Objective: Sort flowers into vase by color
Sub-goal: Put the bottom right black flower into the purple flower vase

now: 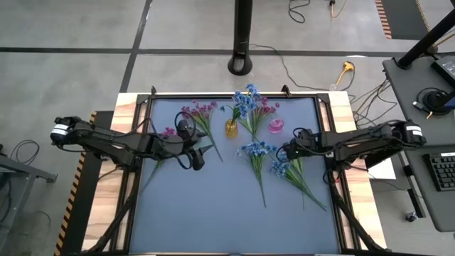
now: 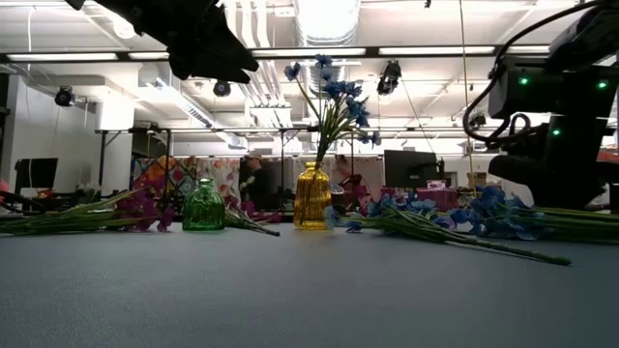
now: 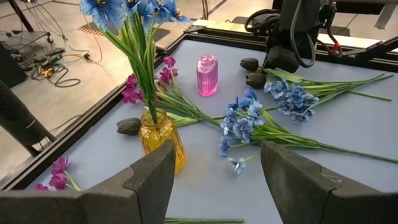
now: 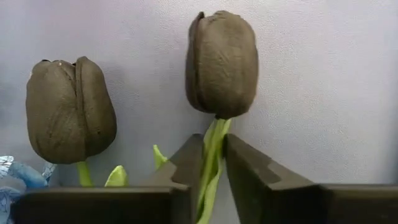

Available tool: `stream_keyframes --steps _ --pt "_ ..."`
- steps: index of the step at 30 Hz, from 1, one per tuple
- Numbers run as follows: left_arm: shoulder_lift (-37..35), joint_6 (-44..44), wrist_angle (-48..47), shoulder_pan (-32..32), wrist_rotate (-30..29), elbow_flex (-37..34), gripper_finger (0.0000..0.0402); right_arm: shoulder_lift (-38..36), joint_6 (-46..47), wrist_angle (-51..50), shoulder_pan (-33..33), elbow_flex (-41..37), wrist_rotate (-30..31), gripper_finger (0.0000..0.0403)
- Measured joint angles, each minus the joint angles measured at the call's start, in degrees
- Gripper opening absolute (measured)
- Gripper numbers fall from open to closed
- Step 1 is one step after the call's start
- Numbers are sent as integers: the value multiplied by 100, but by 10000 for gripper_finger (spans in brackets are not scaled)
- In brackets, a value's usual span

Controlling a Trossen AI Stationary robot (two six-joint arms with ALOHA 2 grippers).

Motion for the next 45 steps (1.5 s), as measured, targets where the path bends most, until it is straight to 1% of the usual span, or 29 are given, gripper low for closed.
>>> stream_keyframes --steps 3,8,15,18,23,28,35,39,45 --pt "0 -2 23 0 -119 0 220 2 -2 0 0 38 24 35" --pt "0 -30 46 -2 -146 0 220 -39 -183 11 0 163 65 17" --pt "0 -44 53 -2 -146 0 220 -364 -718 14 0 600 235 13" --pt "0 -90 82 -2 -146 0 220 -575 -992 24 0 864 491 13" --pt "0 -238 159 -8 -144 0 220 -913 -1639 225 2 1167 1164 13" --pt "0 -556 168 -53 -138 0 220 -1322 -2469 982 0 1168 1370 13" --pt "0 -895 69 -136 -121 0 220 -1819 -3818 2420 0 1166 1360 13" --pt "0 -1270 -50 -173 -100 0 220 -1971 -4927 3375 0 1164 1355 13" --pt "35 -1763 -26 -410 -98 0 220 -2024 -6081 4914 0 1102 1330 13"
